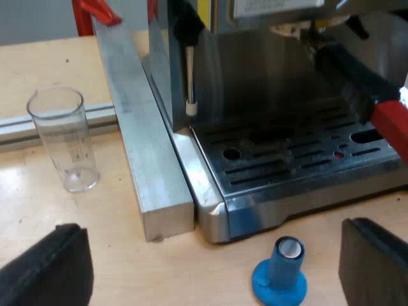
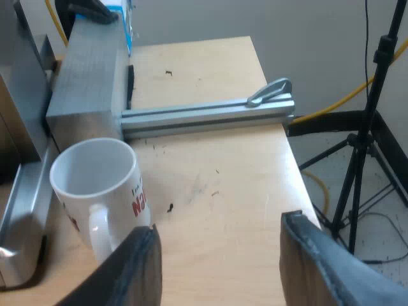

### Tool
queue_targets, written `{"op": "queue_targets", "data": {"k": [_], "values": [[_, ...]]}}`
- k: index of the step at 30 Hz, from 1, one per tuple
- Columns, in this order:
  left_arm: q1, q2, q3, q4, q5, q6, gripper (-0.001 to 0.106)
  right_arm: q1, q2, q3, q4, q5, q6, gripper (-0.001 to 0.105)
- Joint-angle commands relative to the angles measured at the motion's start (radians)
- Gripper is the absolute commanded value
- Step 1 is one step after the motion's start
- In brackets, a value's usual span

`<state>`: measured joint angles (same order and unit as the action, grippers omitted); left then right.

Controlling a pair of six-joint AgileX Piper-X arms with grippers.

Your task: Remove mug from coffee machine

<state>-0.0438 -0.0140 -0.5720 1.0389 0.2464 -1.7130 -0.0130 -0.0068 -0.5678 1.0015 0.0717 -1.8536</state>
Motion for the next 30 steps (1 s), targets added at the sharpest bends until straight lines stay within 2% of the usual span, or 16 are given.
{"op": "queue_targets", "data": {"k": [1, 6, 30], "values": [[-0.001, -0.134, 0.042, -0.026, -0.012, -0.014, 0.080, -0.002, -0.045, 0.033, -0.017, -0.010, -0.005, 0.046], [-0.001, -0.134, 0.062, -0.031, -0.012, -0.009, 0.080, -0.002, -0.045, 0.071, -0.030, -0.010, -0.005, 0.046], [-0.001, -0.134, 0.062, -0.031, -0.012, -0.009, 0.080, -0.002, -0.045, 0.071, -0.032, -0.008, -0.005, 0.046]]}}
